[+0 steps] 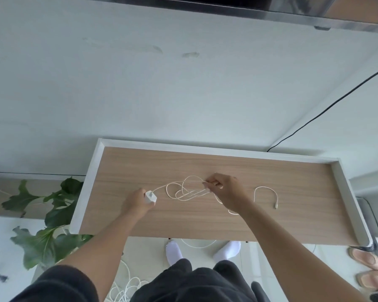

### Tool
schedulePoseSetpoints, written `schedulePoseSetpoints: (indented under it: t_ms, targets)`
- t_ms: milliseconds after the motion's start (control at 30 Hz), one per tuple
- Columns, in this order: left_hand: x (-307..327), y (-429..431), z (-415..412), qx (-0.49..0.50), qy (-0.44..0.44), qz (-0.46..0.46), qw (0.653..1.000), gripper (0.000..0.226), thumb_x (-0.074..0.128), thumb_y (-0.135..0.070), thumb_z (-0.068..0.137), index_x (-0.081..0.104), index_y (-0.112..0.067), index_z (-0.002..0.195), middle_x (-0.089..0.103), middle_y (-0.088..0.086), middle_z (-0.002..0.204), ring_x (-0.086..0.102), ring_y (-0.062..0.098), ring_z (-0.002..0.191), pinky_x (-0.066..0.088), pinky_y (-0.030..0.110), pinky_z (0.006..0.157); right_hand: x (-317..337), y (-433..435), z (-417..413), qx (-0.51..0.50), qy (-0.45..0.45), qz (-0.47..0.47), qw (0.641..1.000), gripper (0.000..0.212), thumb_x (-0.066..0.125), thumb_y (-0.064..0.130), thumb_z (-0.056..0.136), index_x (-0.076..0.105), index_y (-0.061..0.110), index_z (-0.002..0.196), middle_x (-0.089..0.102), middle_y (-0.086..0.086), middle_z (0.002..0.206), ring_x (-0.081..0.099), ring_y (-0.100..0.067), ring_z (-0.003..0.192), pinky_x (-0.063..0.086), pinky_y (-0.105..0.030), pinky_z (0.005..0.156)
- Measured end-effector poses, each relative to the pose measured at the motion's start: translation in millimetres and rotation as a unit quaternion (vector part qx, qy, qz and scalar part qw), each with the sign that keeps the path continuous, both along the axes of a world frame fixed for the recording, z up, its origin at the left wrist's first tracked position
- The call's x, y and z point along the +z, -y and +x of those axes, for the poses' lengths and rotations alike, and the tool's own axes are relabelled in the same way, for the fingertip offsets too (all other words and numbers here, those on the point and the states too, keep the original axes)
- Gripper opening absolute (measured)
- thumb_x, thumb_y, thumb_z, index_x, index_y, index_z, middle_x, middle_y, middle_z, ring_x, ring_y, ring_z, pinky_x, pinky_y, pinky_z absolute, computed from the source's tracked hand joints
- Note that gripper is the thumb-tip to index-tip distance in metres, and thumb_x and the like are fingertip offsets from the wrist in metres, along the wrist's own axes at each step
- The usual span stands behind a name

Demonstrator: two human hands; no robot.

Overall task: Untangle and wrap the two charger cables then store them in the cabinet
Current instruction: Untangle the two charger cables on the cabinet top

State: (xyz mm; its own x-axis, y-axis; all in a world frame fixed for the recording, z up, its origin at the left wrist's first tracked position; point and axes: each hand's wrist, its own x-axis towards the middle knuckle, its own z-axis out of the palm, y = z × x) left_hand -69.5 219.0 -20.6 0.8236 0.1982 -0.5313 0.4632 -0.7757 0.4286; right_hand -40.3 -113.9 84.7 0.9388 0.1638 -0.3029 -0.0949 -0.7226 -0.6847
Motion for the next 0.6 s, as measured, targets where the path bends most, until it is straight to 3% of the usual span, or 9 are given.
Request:
schedulePoseSetpoints:
  t_ms: [100, 133, 233, 300, 367, 433, 500, 600]
  targets:
    - [2, 1, 1, -0.016, -0.030, 0.010, 0.999, 0.026, 0.077, -0.041, 0.093, 0.060, -0.021, 0.094, 0.072, 0.003, 0.101, 0.067, 0.029, 0.090, 0.052, 0.037, 0.074, -1, -10, -2, 0.006, -0.008, 0.023, 1.000, 0.007, 0.078, 0.028, 0.101, 0.081, 0.022, 0.099, 0.078, 0.013, 0.083, 0.072, 0.003, 0.079, 0.049, -0.009, 0.076]
    - [4, 3, 4, -0.020, -0.026, 0.013, 0.999, 0.025, 0.074, -0.040, 0.097, 0.062, -0.019, 0.102, 0.071, 0.006, 0.109, 0.067, 0.032, 0.100, 0.054, 0.039, 0.081, -2, -12, -2, 0.006, -0.010, 0.028, 1.000, 0.006, 0.077, 0.027, 0.101, 0.080, 0.021, 0.098, 0.079, 0.010, 0.083, 0.073, 0.001, 0.079, 0.051, -0.011, 0.076]
    - [25, 21, 16, -0.070, 0.089, -0.047, 0.992, 0.045, 0.068, -0.028, 0.104, 0.059, -0.011, 0.146, 0.063, 0.010, 0.145, 0.059, 0.032, 0.136, 0.049, 0.039, 0.109, -2, -18, -2, 0.002, -0.013, 0.037, 0.999, 0.007, 0.076, 0.025, 0.101, 0.078, 0.018, 0.098, 0.082, 0.006, 0.083, 0.077, -0.001, 0.078, 0.057, -0.021, 0.078]
    - [52, 42, 25, -0.124, 0.167, -0.129, 0.970, 0.039, 0.059, -0.026, 0.111, 0.060, -0.019, 0.149, 0.062, -0.001, 0.150, 0.057, 0.017, 0.139, 0.043, 0.026, 0.110, 0, -21, -1, -0.004, -0.014, 0.048, 0.999, 0.009, 0.077, 0.023, 0.101, 0.077, 0.014, 0.099, 0.082, 0.006, 0.082, 0.077, 0.001, 0.075, 0.059, -0.019, 0.076]
    - [81, 62, 31, -0.176, 0.180, -0.192, 0.949, 0.033, 0.051, -0.038, 0.115, 0.063, -0.027, 0.144, 0.067, -0.014, 0.144, 0.061, 0.001, 0.131, 0.046, 0.018, 0.105, 2, -22, 1, -0.006, -0.018, 0.058, 0.998, 0.008, 0.078, 0.022, 0.101, 0.076, 0.014, 0.100, 0.082, 0.007, 0.081, 0.077, 0.001, 0.074, 0.058, -0.017, 0.074]
    - [98, 75, 34, -0.227, 0.180, -0.216, 0.933, 0.029, 0.051, -0.044, 0.115, 0.071, -0.026, 0.128, 0.075, -0.019, 0.121, 0.066, -0.007, 0.113, 0.048, 0.014, 0.095, 4, -22, 3, -0.006, -0.023, 0.064, 0.998, 0.008, 0.079, 0.024, 0.100, 0.076, 0.016, 0.099, 0.082, 0.007, 0.081, 0.078, -0.001, 0.075, 0.059, -0.019, 0.075]
    - [108, 80, 39, -0.241, 0.198, -0.222, 0.924, 0.025, 0.058, -0.038, 0.113, 0.075, -0.021, 0.109, 0.075, -0.014, 0.101, 0.067, -0.002, 0.094, 0.048, 0.018, 0.083, 4, -20, 5, -0.006, -0.021, 0.057, 0.998, 0.011, 0.081, 0.029, 0.098, 0.076, 0.019, 0.098, 0.082, 0.006, 0.083, 0.076, 0.001, 0.077, 0.058, -0.018, 0.074]
    - [124, 82, 43, -0.205, 0.198, -0.254, 0.924, 0.026, 0.063, -0.032, 0.112, 0.077, -0.015, 0.098, 0.077, -0.008, 0.088, 0.062, 0.002, 0.073, 0.047, 0.025, 0.069, 2, -20, 6, 0.028, 0.001, 0.016, 0.999, 0.015, 0.082, 0.034, 0.097, 0.076, 0.020, 0.099, 0.078, 0.012, 0.088, 0.067, 0.005, 0.076, 0.048, -0.009, 0.070]
